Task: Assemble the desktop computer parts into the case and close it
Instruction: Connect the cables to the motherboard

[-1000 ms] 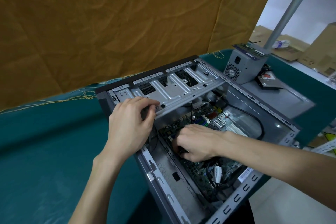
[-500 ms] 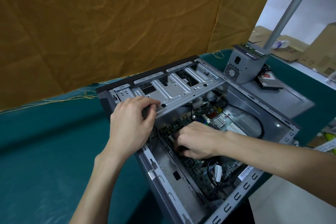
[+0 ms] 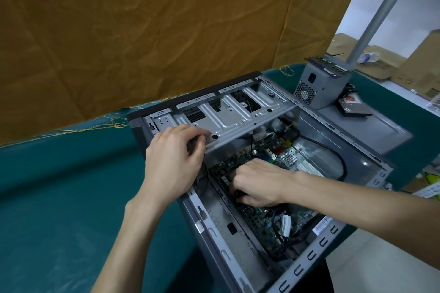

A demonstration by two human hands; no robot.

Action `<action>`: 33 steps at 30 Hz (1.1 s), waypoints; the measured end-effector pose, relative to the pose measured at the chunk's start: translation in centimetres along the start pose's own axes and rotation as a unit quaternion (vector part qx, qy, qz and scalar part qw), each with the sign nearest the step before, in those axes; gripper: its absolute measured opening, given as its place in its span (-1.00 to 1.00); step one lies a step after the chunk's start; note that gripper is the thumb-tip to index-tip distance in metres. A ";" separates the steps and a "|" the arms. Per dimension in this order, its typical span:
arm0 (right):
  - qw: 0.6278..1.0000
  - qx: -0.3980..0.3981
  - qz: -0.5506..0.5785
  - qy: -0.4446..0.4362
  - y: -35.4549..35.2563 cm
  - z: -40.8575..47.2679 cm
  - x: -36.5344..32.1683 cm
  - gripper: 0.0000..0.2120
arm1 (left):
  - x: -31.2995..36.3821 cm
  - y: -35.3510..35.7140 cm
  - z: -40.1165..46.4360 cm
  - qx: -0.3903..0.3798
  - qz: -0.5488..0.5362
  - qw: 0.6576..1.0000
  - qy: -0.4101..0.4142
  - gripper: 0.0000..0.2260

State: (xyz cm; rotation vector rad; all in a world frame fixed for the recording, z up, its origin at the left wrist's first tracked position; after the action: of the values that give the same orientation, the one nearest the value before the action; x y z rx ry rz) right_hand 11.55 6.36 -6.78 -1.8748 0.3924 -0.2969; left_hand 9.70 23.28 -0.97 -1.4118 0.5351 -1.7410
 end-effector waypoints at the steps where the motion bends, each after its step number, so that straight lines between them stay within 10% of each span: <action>1: 1.000 0.001 -0.001 0.001 0.0 0.0 0.0 -0.77 | 0.0 0.0 0.0 0.000 0.001 1.000 0.000 -0.80; 33: 0.979 0.001 0.185 0.079 0.1 0.2 1.8 -0.85 | -0.1 0.3 0.1 0.001 0.017 1.000 0.022 -0.80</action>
State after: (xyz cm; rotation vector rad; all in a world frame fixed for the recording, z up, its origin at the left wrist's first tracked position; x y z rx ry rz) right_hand 13.27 5.77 -6.97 -1.7391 0.8372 -0.1930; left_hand 9.93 23.15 -1.24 -1.3585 0.5775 -1.7482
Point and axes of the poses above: each hand's wrist, its own z-axis towards the middle knuckle, its own y-axis out of the palm, x = y × z, the point moved 5 cm from there along z, towards the middle knuckle, and after that the axes turned 7 degrees about -y, right-handed, at the moved point
